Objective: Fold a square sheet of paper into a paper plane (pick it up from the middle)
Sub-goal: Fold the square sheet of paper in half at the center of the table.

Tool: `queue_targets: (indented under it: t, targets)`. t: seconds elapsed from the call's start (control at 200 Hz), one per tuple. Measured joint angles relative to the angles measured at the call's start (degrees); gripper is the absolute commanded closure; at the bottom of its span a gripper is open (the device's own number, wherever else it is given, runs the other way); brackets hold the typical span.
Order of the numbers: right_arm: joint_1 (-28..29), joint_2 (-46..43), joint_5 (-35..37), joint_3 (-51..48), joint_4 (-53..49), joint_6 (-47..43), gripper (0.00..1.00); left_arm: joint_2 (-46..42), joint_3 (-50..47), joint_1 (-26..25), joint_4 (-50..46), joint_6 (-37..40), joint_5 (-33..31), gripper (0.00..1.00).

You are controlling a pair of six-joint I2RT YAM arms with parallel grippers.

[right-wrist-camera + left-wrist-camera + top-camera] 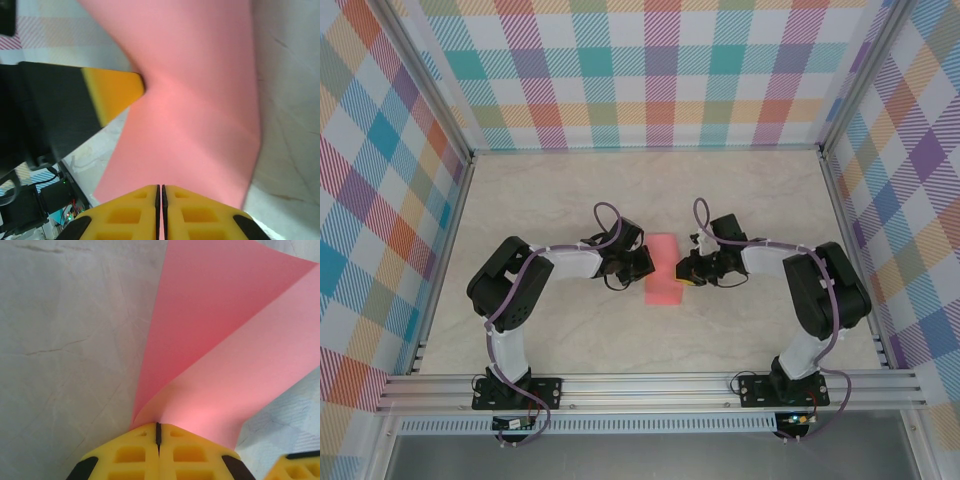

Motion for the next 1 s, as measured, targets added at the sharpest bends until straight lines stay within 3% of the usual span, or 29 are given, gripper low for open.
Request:
queue_targets:
  t: [0.55,1.0]
  targets:
    - [2.03,2.36,3.21,-3.45,0.46,-1.31,0.90,-0.02,0.00,0.00,-0.02,0.22,0.00,1.00]
    - [3.28,-2.45,2.54,-4.00,1.03,-0.81,0.90,-0.07,0.00,-0.02,-0.11,1.01,-0.02,1.00]
